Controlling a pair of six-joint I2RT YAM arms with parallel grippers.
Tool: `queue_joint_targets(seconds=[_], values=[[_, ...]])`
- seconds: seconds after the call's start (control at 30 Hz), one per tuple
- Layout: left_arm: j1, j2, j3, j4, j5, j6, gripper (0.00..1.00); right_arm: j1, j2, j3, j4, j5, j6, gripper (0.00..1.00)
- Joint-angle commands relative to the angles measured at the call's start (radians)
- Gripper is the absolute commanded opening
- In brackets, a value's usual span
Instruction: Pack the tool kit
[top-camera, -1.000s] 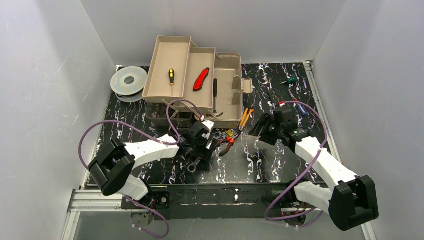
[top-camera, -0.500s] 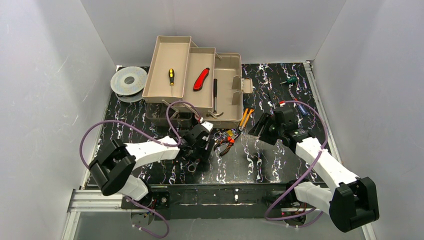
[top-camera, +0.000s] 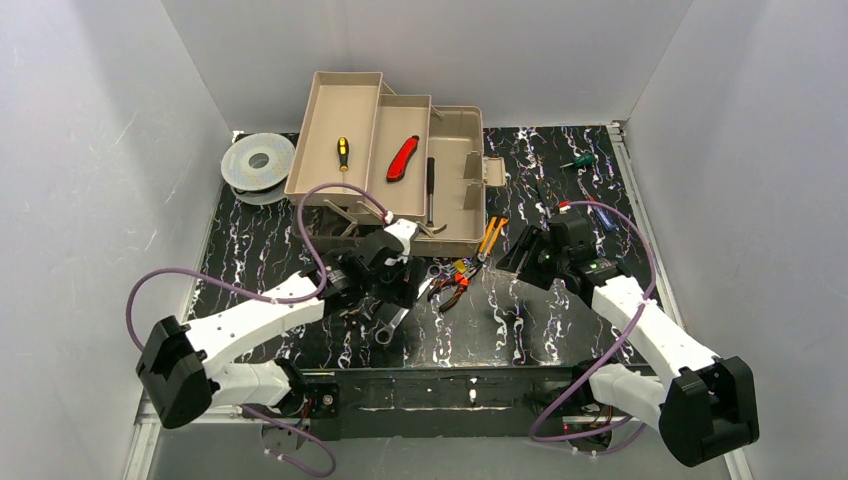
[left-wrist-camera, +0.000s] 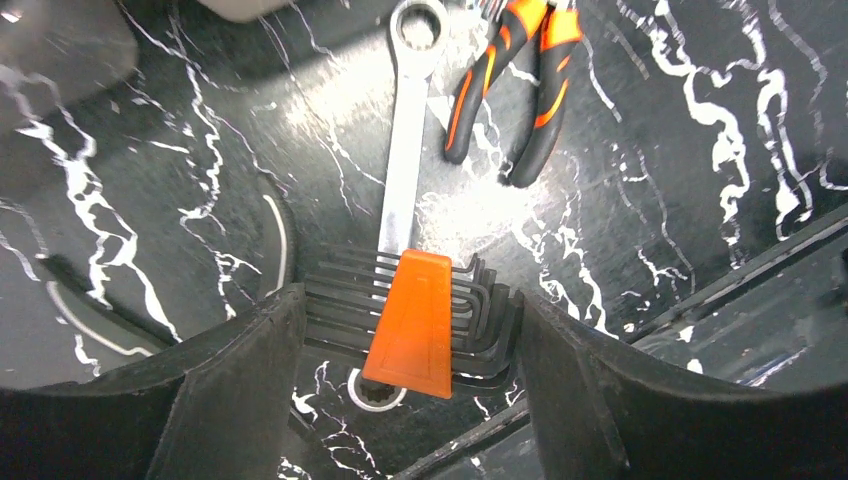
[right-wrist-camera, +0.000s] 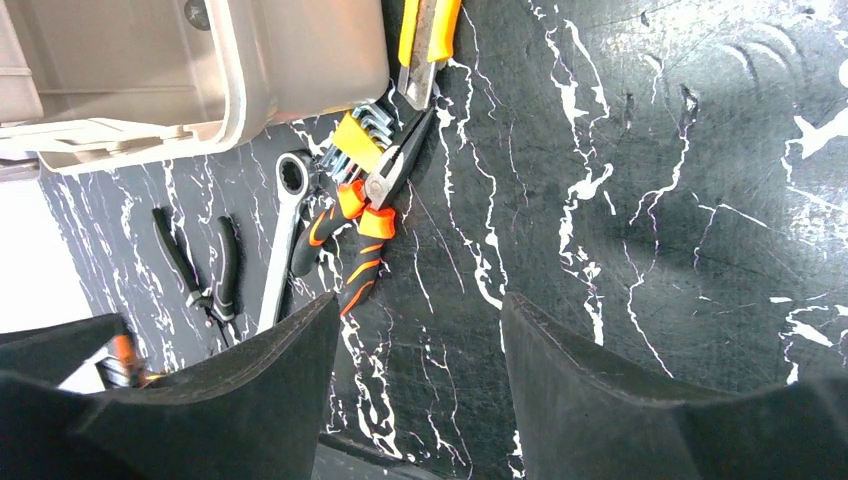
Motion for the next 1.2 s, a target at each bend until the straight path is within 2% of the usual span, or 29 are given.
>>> queue_joint_targets(seconds=[0.0,0.23,0.47,0.8,0.9,0.97,1.03,1.17], values=[[0.012,-0.058,0.124,-0.057,-0.072,0.063,0.39,0.004,-0.027,0.038,0.026,-0.004,-0.029,0.68],[0.101,0.029,0.374,-0.095,-0.11,0.18,0.37,0.004,-0.019,0.075,0.009,-0.009,-0.054,0.68],[0.333,0.13,0.604,-0.07,-0.021,0.22,0.37,0.004,-0.03,0.086,-0.001,-0.027,-0.068,0.68],[0.586,0.34,0.805,-0.094,0.071,0.201,0.34,0.004,-0.067,0.091,-0.035,-0.016,-0.093,0.68],[0.622,0.397,0.843,-0.135,0.084,0.181,0.36,0.004,-0.077,0.092,-0.04,-0.014,-0.095,0.68],[0.639,0.409,0.829,-0.137,0.082,0.162,0.42,0.004,-0.083,0.092,-0.044,-0.011,-0.096,0.68],[0.655,0.388,0.778,-0.099,0.081,0.143,0.55,0.003,-0.086,0.09,-0.048,-0.001,-0.099,0.69],[0.661,0.326,0.707,-0.051,0.102,0.135,0.9,0.003,-0.086,0.088,-0.061,0.021,-0.103,0.71]])
